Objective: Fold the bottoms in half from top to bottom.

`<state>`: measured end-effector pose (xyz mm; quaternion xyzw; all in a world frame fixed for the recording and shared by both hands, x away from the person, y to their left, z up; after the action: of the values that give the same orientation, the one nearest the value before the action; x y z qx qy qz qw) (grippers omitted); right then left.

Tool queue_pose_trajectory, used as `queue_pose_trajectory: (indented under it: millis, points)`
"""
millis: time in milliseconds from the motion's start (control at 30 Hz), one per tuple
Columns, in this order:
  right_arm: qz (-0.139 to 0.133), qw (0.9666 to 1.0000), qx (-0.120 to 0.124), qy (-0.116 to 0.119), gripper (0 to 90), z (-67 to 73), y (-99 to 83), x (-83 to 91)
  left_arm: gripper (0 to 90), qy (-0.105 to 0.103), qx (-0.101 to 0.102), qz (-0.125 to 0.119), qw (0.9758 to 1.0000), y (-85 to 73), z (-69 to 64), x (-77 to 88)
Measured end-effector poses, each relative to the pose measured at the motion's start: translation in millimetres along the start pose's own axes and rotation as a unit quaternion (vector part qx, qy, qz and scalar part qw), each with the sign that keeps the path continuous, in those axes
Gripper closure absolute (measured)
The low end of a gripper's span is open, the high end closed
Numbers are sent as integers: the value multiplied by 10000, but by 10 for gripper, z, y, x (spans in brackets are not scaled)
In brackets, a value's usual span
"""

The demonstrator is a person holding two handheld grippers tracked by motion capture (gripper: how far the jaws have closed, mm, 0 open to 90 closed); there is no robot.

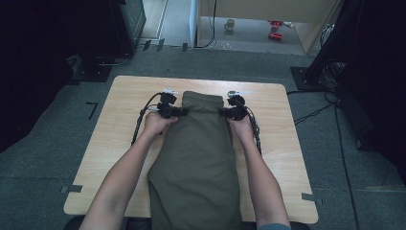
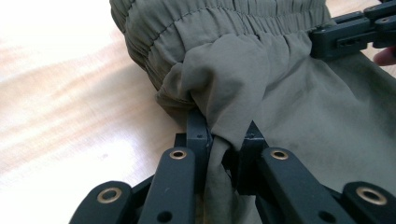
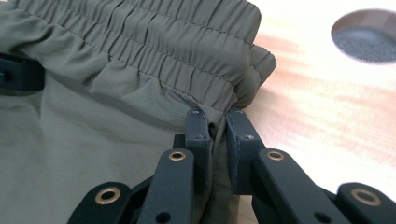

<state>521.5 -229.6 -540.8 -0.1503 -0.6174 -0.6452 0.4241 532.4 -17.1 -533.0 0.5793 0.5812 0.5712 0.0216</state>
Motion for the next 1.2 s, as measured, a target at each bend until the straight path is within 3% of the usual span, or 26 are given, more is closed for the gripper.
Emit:
queue_pose_trajectory:
  millis: [67, 200, 267, 367, 433, 567, 667, 767, 833, 867, 933, 967, 1200]
  points:
    - [-95, 9999, 59, -46, 810, 7, 67, 33, 814, 38, -72, -72, 9999, 76, -10, 31]
    - [-550, 9983, 176, -106, 810, 2, 195, 125, 814, 74, -235, -243, 9994, 249, -37, 113]
    - [-747, 9971, 134, -100, 809, -3, 250, 175, 813, 80, -330, -473, 9983, 331, -56, 156]
    - [-576, 9983, 25, 2, 810, -9, 362, 240, 814, 154, -394, -375, 9984, 428, -62, 197]
    - [-628, 9978, 167, -95, 811, -1, 443, 288, 814, 171, -467, -460, 9977, 512, -73, 237]
    - [-820, 9964, 173, -122, 810, 8, 636, 388, 813, 240, -579, -577, 9964, 709, -91, 341]
    - [-1069, 9937, 277, -168, 809, 43, 805, 496, 813, 368, -795, -881, 9923, 878, -125, 475]
    - [-1556, 9862, 511, -246, 808, 117, 999, 686, 813, 335, -802, -1337, 9872, 1026, -163, 630]
    - [-1729, 9825, 636, -285, 806, 158, 1070, 765, 812, 243, -762, -1411, 9868, 1039, -171, 680]
    - [-1693, 9827, 692, -296, 806, 169, 1076, 778, 811, 168, -711, -1337, 9883, 1016, -169, 685]
    - [-1527, 9853, 710, -277, 807, 185, 1039, 766, 810, 111, -704, -1082, 9916, 927, -160, 674]
    - [-1400, 9873, 709, -248, 806, 193, 998, 745, 810, 114, -748, -1046, 9916, 895, -161, 672]
    - [-1227, 9898, 716, -113, 806, 252, 814, 705, 807, 66, -801, -871, 9930, 693, -225, 739]
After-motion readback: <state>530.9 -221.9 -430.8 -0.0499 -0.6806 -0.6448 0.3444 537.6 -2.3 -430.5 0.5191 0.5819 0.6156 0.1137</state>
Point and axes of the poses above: each handheld gripper's, and its own axes: x roughly backward along the jaws, y roughly out of its top, z roughly to its left, the point moved 7 cm from there along -x, roughly forward along the jaws, and after that the axes turned 5 degrees about -y, right-handed, at the moved point
